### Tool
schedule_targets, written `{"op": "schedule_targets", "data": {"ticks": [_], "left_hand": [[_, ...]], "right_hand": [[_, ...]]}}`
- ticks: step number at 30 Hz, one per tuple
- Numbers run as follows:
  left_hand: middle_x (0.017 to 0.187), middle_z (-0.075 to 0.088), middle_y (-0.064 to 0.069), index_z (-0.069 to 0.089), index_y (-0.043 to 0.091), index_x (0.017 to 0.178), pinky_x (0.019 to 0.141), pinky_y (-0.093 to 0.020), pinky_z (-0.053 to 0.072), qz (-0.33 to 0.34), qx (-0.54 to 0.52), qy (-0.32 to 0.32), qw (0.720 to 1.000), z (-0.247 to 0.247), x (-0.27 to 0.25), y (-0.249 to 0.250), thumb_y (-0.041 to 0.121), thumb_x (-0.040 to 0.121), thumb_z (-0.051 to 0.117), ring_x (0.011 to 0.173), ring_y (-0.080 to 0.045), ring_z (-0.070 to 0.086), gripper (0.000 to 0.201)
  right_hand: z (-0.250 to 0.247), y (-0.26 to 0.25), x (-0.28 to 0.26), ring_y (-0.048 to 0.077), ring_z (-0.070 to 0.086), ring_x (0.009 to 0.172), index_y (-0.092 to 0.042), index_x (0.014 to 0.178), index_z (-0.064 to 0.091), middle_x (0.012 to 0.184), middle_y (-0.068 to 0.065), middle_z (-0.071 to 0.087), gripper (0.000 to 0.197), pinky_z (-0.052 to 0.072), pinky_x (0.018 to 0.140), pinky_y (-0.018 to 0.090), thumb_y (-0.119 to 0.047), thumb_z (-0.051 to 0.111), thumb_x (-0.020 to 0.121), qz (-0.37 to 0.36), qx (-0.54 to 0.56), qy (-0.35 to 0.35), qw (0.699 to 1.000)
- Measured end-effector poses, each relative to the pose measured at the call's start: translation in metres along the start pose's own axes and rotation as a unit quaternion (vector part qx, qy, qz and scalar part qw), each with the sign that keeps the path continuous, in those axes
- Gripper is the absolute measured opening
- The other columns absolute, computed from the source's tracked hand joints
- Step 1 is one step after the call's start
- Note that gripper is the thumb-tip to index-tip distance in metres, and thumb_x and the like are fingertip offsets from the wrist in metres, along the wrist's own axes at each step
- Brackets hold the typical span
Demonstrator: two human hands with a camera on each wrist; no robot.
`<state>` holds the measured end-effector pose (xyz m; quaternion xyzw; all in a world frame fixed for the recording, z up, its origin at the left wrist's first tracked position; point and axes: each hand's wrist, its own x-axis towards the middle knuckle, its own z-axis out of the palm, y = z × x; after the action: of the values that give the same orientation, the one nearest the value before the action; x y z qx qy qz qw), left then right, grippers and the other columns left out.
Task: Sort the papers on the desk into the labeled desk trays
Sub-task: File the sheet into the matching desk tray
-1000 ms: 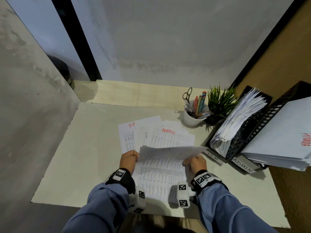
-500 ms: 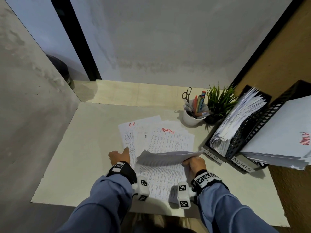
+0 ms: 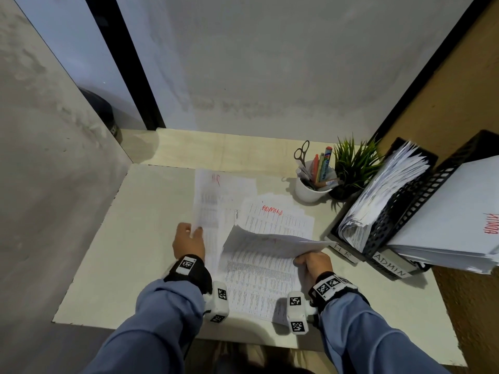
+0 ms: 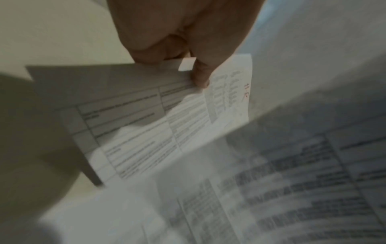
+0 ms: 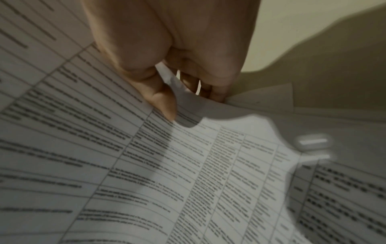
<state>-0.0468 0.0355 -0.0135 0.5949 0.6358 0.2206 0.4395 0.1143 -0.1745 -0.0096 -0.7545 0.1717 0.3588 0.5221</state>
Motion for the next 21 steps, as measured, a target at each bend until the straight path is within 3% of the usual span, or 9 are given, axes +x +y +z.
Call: {"op": "schedule_targets", "data": {"ticks": [4,6,9,12,14,15,17,19,21], "left_hand": [[0.081,0.057,-0.008,0.058,0.010,0.097,0.064,-0.027,0.036,0.148,0.001,0.065,0.987,-0.044,0.006,0.035,0.014,0.095,0.047,0.074,-0.023,0.053,0.012],[0.077,0.057,-0.005,0.061,0.013,0.093,0.063,-0.026,0.036,0.200,-0.003,0.070,0.977,-0.069,0.011,0.051,0.014,0.094,0.048,0.070,-0.020,0.051,0.013],[0.068,0.052,0.005,0.058,0.015,0.086,0.056,-0.015,0.041,0.216,-0.105,0.061,0.969,-0.103,0.009,0.076,0.011,0.093,0.052,0.057,0.002,0.049,0.010],[0.063,0.062,0.015,0.060,0.015,0.078,0.050,-0.006,0.044,0.208,-0.193,0.017,0.959,-0.123,0.003,0.089,0.008,0.091,0.058,0.051,0.010,0.056,0.015],[0.052,0.060,0.017,0.054,0.015,0.066,0.049,-0.009,0.045,0.197,-0.173,-0.025,0.965,-0.120,-0.002,0.089,0.007,0.089,0.061,0.046,0.007,0.052,0.026],[0.054,0.061,0.015,0.053,0.011,0.065,0.053,-0.015,0.047,0.186,-0.154,-0.051,0.969,-0.114,-0.004,0.085,0.009,0.088,0.062,0.049,0.003,0.052,0.025],[0.072,0.068,0.001,0.059,0.004,0.074,0.064,-0.031,0.053,0.161,-0.110,-0.104,0.975,-0.093,-0.011,0.070,0.017,0.085,0.067,0.062,-0.015,0.060,0.019],[0.080,0.071,-0.009,0.062,0.008,0.077,0.068,-0.042,0.056,0.135,-0.065,-0.141,0.979,-0.068,-0.018,0.052,0.025,0.082,0.070,0.071,-0.027,0.067,0.019],[0.075,0.069,-0.008,0.060,0.010,0.073,0.063,-0.040,0.054,0.121,-0.017,-0.155,0.980,-0.043,-0.024,0.035,0.029,0.080,0.072,0.069,-0.029,0.066,0.023]], "right_hand": [[0.001,-0.002,0.018,0.026,0.059,0.078,-0.004,0.066,0.063,0.072,0.011,0.064,0.018,0.051,0.080,0.038,0.013,0.060,0.065,0.005,-0.052,-0.030,0.998],[0.000,-0.001,0.032,0.032,0.064,0.091,-0.010,0.072,0.066,0.086,0.017,0.069,0.023,0.050,0.093,0.048,0.011,0.061,0.064,-0.009,-0.047,-0.054,0.997],[-0.003,-0.005,0.038,0.035,0.062,0.101,-0.008,0.083,0.062,0.106,0.017,0.067,0.021,0.047,0.097,0.051,0.012,0.059,0.076,-0.025,-0.057,-0.067,0.996],[-0.007,-0.017,0.024,0.034,0.062,0.103,-0.009,0.095,0.063,0.113,0.016,0.065,0.027,0.046,0.099,0.049,0.013,0.057,0.081,-0.036,-0.056,-0.069,0.995],[-0.008,-0.019,0.022,0.034,0.062,0.102,-0.005,0.101,0.063,0.112,0.015,0.065,0.027,0.047,0.097,0.048,0.013,0.055,0.083,-0.034,-0.056,-0.076,0.995],[-0.008,-0.019,0.020,0.034,0.063,0.101,-0.002,0.105,0.063,0.109,0.013,0.065,0.028,0.048,0.095,0.047,0.013,0.054,0.083,-0.030,-0.053,-0.074,0.995],[-0.007,-0.022,0.015,0.033,0.062,0.098,0.002,0.108,0.063,0.104,0.014,0.064,0.030,0.050,0.091,0.043,0.015,0.053,0.083,-0.032,-0.039,-0.080,0.996],[-0.005,-0.025,0.009,0.032,0.062,0.093,0.003,0.104,0.064,0.103,0.015,0.065,0.028,0.051,0.087,0.041,0.016,0.054,0.082,-0.043,-0.037,-0.084,0.995],[-0.003,-0.027,0.008,0.028,0.061,0.084,0.003,0.095,0.065,0.096,0.018,0.066,0.023,0.053,0.077,0.037,0.016,0.054,0.079,-0.050,-0.039,-0.086,0.994]]}}
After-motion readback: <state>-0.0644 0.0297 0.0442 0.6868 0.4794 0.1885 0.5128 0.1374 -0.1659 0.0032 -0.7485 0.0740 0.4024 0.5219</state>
